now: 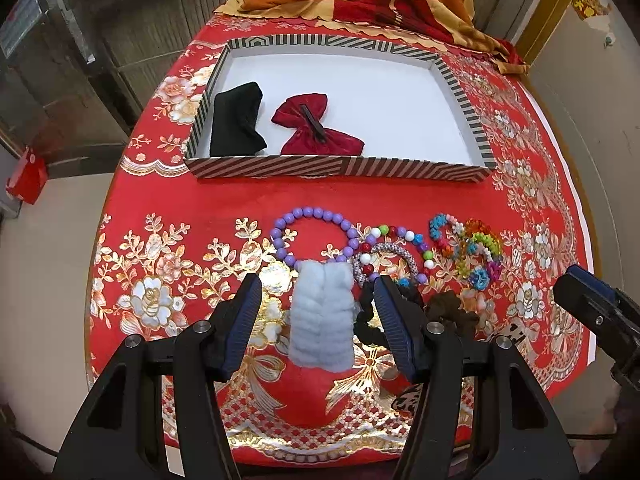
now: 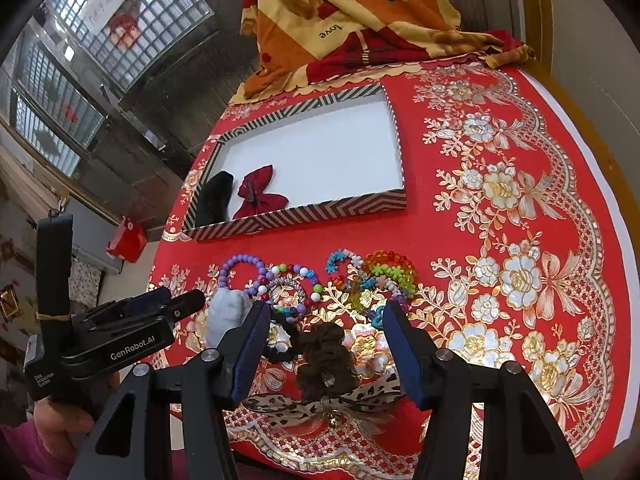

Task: Organize jewelry
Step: 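Grasp the white fluffy scrunchie with the left tool while the right tool moves to the brown scrunchie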

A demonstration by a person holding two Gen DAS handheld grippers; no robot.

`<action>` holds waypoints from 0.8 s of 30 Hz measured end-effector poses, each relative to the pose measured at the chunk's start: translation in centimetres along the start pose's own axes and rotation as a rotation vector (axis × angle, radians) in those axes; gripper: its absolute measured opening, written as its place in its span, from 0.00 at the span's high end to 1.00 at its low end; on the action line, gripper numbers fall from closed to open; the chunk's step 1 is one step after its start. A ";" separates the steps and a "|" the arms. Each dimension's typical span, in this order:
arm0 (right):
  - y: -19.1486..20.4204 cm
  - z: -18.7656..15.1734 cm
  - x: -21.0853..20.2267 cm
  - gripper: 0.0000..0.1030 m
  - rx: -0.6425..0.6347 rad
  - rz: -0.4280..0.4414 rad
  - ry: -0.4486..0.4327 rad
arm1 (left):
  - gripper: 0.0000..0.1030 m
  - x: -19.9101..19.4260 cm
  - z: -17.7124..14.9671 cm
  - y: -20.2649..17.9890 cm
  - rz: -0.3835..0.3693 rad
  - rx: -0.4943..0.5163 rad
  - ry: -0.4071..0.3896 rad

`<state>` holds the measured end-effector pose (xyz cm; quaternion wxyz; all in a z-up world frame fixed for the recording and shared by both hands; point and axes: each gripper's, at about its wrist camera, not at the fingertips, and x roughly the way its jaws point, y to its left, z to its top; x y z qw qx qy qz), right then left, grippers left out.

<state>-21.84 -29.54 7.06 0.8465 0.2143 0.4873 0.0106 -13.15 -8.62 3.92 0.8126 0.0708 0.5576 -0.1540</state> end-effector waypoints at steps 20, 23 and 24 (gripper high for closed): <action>1.4 -0.3 1.7 0.45 -0.047 -0.011 0.049 | 0.43 0.5 -0.1 0.4 0.007 -0.009 0.022; 1.4 -0.4 1.8 0.45 -0.047 -0.014 0.054 | 0.43 0.5 -0.2 0.3 0.007 -0.006 0.022; 1.4 -0.5 1.8 0.45 -0.048 -0.014 0.057 | 0.43 0.5 -0.2 0.3 0.007 -0.005 0.022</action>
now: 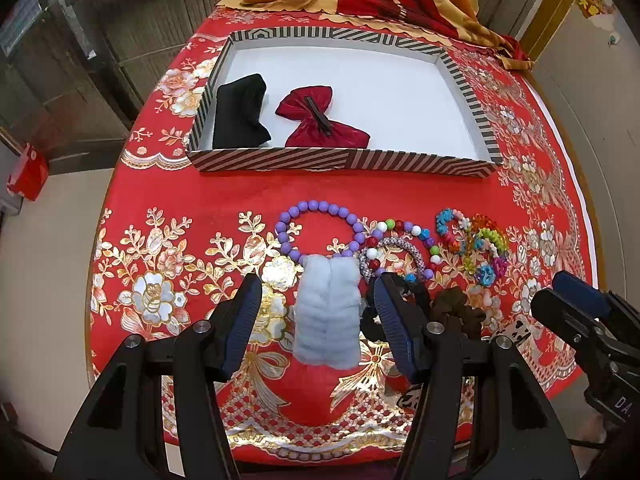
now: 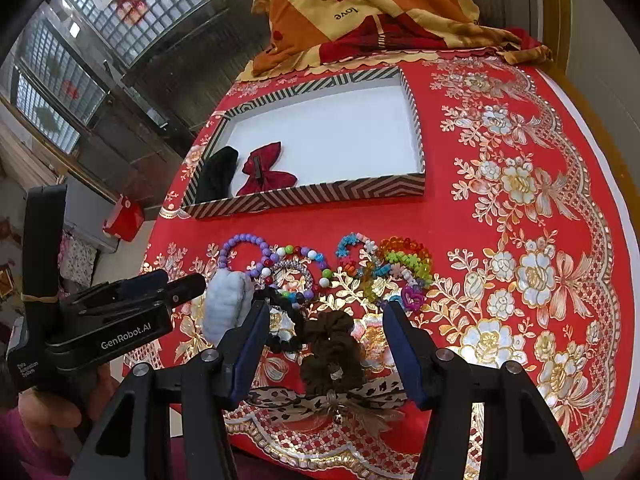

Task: Organize jewelry
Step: 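Grasp the white fluffy scrunchie with the left tool while the right tool moves to the brown scrunchie, then grasp the brown scrunchie with the right tool while the left tool lifts the white scrunchie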

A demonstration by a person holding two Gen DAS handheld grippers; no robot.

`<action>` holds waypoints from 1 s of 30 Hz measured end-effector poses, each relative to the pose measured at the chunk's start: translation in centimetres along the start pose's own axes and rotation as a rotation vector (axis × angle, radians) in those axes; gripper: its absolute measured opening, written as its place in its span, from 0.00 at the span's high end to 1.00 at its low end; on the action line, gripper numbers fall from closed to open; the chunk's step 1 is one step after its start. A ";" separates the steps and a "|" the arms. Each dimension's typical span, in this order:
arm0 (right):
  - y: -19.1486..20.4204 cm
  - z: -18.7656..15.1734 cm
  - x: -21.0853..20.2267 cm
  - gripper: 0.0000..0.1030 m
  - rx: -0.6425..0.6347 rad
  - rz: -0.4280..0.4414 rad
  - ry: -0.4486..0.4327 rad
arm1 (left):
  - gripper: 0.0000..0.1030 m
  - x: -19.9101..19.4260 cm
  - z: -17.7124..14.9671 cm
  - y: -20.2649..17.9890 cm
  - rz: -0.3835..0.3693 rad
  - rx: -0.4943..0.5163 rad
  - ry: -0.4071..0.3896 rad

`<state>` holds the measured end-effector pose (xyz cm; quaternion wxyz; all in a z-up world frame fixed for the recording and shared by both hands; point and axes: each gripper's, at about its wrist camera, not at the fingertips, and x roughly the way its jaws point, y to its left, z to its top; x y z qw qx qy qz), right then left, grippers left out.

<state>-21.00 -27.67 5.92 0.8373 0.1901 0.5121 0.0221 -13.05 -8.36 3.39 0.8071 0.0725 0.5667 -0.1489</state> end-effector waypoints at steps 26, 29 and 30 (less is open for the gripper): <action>1.2 -3.4 5.0 0.37 -0.053 -0.031 0.131 | 0.39 2.3 -2.2 2.9 -0.146 -0.032 0.115; 0.9 -3.8 5.8 0.37 -0.045 -0.039 0.146 | 0.39 2.9 -2.2 2.7 -0.155 -0.032 0.136; 0.8 -3.9 6.0 0.37 -0.044 -0.042 0.149 | 0.39 3.1 -2.2 2.6 -0.155 -0.028 0.139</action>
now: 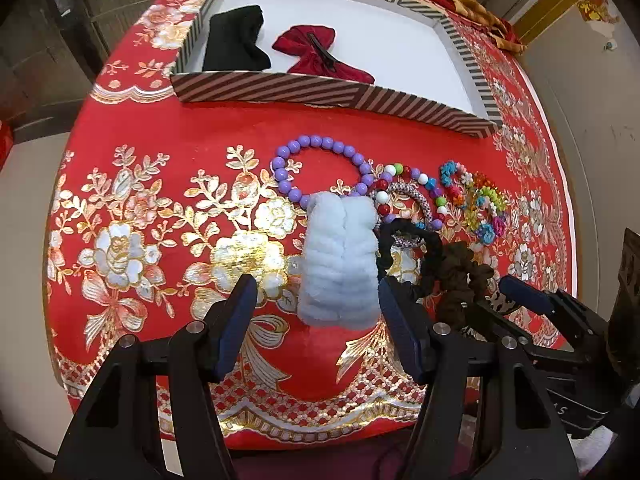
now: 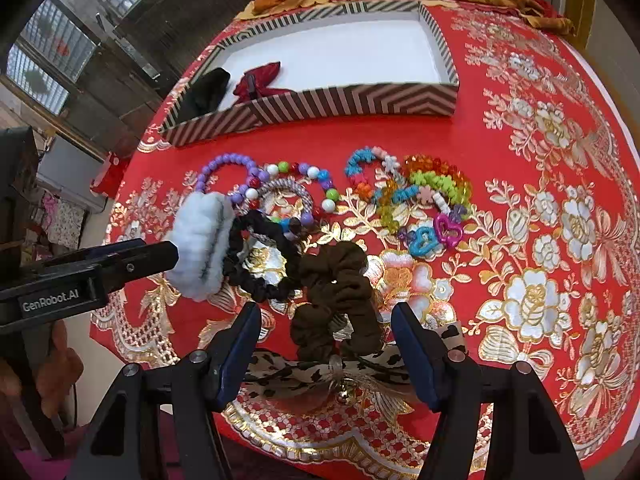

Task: Organize jewelry
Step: 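Grasp the brown scrunchie with the right tool while the left tool lifts the white scrunchie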

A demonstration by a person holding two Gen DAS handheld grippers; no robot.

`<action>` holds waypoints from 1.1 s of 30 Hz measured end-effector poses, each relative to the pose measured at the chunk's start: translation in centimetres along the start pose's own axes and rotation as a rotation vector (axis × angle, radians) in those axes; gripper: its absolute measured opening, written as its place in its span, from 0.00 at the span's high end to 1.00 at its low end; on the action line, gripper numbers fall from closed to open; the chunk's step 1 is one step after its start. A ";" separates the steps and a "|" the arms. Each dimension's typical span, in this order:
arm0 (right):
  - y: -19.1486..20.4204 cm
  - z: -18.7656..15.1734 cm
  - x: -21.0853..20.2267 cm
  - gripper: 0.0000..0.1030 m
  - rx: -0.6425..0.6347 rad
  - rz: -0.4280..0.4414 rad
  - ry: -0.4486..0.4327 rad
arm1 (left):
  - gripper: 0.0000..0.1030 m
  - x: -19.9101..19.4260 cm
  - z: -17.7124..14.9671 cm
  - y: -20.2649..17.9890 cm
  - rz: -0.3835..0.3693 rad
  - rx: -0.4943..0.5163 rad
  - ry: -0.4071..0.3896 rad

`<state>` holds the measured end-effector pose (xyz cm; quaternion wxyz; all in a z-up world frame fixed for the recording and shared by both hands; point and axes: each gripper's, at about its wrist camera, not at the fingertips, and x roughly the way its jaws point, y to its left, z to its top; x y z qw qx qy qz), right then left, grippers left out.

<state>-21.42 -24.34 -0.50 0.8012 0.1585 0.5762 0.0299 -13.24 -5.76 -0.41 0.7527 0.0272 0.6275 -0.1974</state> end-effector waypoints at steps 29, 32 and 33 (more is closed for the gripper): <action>-1.0 -0.5 0.9 0.80 -0.007 -0.016 -0.055 | 0.64 2.4 0.9 -0.2 0.015 0.079 0.026; -1.4 -0.2 -0.3 0.80 0.005 0.012 -0.077 | 0.64 1.1 1.3 0.2 0.012 0.064 -0.009; -1.4 0.0 -0.7 0.80 0.003 0.014 -0.085 | 0.64 0.7 1.4 0.3 0.012 0.060 -0.019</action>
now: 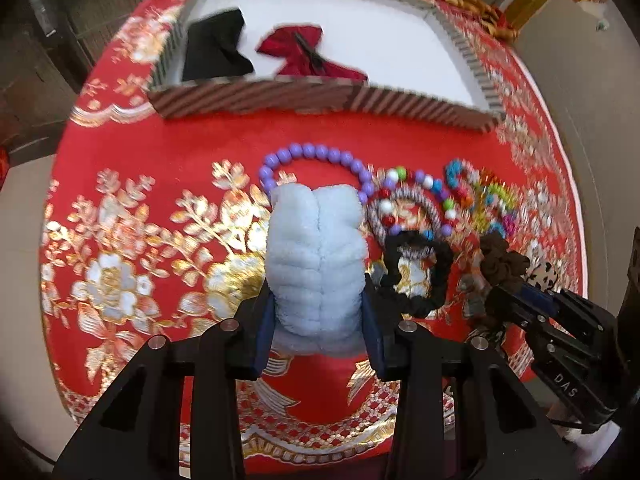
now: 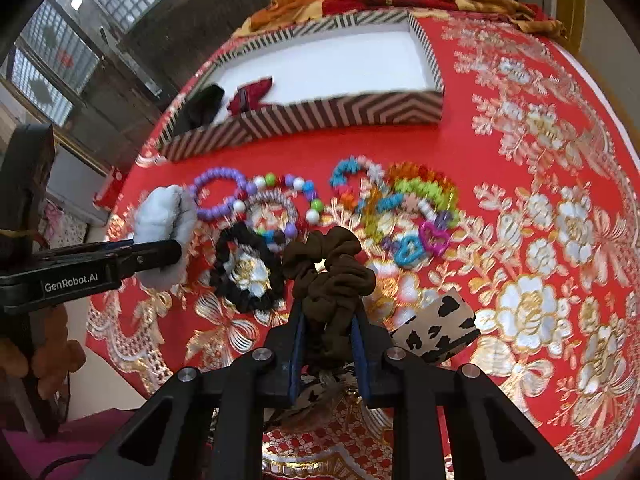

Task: Organize jewelry
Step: 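Grasp the brown scrunchie with the right tool while the left tool lifts the white scrunchie, then carry both scrunchies into the tray and open the right tool beside the red bow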

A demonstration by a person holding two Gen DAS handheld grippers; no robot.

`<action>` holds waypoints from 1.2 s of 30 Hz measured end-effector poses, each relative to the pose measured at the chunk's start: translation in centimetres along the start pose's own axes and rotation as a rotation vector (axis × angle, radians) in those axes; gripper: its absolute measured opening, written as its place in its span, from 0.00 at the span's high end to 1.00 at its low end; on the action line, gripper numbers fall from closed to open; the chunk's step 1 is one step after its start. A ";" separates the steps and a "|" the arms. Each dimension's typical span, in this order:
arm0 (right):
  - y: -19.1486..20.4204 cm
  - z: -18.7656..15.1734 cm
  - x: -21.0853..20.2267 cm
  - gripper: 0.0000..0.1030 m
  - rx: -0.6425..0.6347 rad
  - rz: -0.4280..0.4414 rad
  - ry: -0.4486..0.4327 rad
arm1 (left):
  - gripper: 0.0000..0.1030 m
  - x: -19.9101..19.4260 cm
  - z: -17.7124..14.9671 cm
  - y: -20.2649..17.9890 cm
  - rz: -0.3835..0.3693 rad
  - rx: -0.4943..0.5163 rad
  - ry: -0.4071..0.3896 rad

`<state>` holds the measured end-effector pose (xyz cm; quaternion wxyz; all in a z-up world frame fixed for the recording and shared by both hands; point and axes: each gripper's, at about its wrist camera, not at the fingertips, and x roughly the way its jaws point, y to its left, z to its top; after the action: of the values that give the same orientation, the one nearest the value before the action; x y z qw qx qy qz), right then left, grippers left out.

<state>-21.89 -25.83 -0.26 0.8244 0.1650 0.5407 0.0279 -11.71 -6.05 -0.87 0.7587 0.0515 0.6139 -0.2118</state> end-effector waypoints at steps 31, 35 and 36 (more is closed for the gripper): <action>-0.1 10.0 -3.9 0.80 -0.056 -0.013 -0.161 | 0.64 -4.1 7.4 -3.9 0.079 0.069 -0.177; -0.5 12.7 -3.4 0.80 -0.055 -0.023 -0.170 | 0.64 -3.9 9.5 -4.2 0.076 0.070 -0.182; -0.7 13.4 -3.2 0.80 -0.053 -0.023 -0.169 | 0.64 -3.8 10.1 -4.3 0.075 0.070 -0.184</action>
<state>-11.23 -30.41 7.18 0.8714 0.1388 0.4701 0.0188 -4.74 -12.40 5.99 0.8169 0.0814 0.5316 -0.2084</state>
